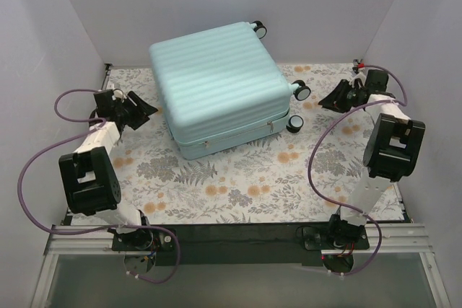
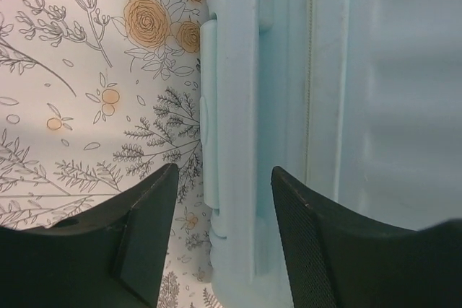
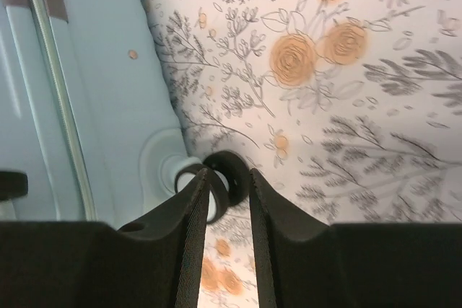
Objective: Pack the luggage
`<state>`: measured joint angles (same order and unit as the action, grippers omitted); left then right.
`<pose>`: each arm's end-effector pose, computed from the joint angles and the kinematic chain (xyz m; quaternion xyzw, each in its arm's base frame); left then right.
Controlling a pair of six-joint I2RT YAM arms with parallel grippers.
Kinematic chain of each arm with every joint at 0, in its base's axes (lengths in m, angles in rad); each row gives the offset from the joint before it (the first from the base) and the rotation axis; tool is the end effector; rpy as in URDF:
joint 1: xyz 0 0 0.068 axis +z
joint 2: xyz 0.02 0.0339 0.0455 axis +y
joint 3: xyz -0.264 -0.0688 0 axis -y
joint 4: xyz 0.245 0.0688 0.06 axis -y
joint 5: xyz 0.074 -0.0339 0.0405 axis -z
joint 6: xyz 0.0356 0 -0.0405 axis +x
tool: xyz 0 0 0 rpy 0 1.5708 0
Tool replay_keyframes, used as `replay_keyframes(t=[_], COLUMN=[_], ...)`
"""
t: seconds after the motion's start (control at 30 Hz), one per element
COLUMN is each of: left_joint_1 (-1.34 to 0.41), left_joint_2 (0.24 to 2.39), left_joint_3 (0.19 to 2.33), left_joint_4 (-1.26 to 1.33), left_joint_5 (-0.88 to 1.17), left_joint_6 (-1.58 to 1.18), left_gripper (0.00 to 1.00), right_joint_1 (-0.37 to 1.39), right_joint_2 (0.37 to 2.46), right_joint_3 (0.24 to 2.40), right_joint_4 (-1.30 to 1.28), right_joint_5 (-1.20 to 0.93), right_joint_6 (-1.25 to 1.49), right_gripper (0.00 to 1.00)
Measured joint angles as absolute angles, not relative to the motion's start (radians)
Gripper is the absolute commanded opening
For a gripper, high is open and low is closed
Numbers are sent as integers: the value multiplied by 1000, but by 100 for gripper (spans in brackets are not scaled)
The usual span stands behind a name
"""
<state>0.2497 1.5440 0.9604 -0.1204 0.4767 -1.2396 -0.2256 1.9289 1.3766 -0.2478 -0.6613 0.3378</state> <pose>0.3247 0.0660 0.2241 -0.5248 0.7157 -0.3824 0.2573 0.4179 -0.0735 0.2100 0.1264 0.8758 0.3203 0.3381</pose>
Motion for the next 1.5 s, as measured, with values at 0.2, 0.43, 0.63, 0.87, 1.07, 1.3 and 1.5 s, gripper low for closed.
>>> replay_keyframes(t=[0.2,0.43,0.63,0.87,1.07,1.3,1.5], left_joint_1=[181,131,98,84,86,90,90], left_joint_2=[1634,1745,1798,1818,1805,1789,1789], left_joint_3=[1010,1105,1165,1193,1154,1105,1106], left_joint_4=[-122,-137,-181,-206,-164,-94,-96], left_joint_5=[450,385,302,271,316,318,318], left_joint_6=[-1203,-1155,-1105,-1107,-1143,-1168,-1166], left_gripper=[49,45,38,24,4,0,0], right_joint_1=[-266,-261,-261,-254,-149,86,159], right_joint_2=[1741,1511,1354,1099,1037,1014,1125], right_joint_3=[1304,1299,1285,1060,785,596,580], right_joint_4=[-301,-318,-329,-227,-99,61,202], right_joint_5=[-640,-610,-602,-646,-636,-599,-646], right_joint_6=[199,56,-90,-94,-83,-81,-21], right_gripper=[39,53,99,86,82,74,68])
